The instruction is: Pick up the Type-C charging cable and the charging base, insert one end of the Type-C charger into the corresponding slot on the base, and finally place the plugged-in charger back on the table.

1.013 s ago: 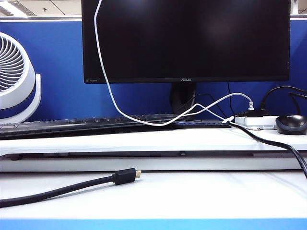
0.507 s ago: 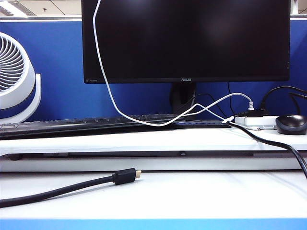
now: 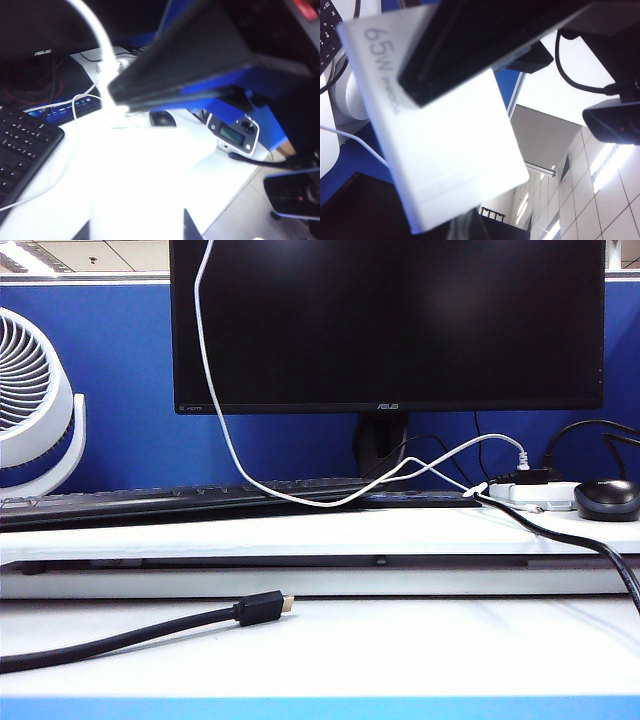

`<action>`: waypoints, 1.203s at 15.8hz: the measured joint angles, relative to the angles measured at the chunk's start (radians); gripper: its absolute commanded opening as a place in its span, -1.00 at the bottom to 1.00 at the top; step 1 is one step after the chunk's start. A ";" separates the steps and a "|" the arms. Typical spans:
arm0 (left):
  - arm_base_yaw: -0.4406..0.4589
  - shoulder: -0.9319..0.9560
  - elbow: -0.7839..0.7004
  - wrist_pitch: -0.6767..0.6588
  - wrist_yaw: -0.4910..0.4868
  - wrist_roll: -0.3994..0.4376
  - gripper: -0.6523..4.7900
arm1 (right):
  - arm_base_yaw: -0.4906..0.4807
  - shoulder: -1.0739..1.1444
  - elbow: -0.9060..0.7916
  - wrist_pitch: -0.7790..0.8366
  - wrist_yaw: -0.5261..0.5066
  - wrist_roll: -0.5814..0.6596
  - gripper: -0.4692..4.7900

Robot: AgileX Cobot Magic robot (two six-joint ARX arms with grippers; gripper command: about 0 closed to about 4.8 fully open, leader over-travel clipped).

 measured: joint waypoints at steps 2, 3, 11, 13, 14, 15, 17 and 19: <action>-0.001 0.000 0.000 -0.001 -0.032 0.001 -0.70 | 0.001 0.000 0.000 -0.002 0.019 0.000 -0.81; -0.001 0.000 0.001 -0.006 -0.058 0.012 -0.70 | 0.001 0.000 0.000 -0.002 0.044 0.000 -0.81; 0.000 -0.001 0.001 -0.050 -0.112 0.045 -0.70 | 0.001 0.000 0.000 -0.038 0.085 0.000 -0.81; 0.000 -0.001 0.001 -0.050 -0.112 0.045 -0.70 | 0.001 0.000 0.000 -0.056 0.070 0.000 -0.81; 0.000 -0.001 0.001 -0.050 -0.112 0.045 -0.70 | 0.001 0.000 0.000 -0.062 0.045 0.000 -0.81; 0.000 -0.001 0.001 -0.050 -0.112 0.045 -0.70 | 0.002 0.000 0.000 -0.061 0.029 0.000 -0.81; 0.000 -0.001 0.001 -0.050 -0.112 0.045 -0.70 | 0.003 0.000 0.000 -0.060 0.027 0.000 -0.81; 0.000 -0.001 0.001 -0.061 -0.110 0.045 -0.70 | 0.026 0.000 0.000 -0.053 0.035 0.000 -0.81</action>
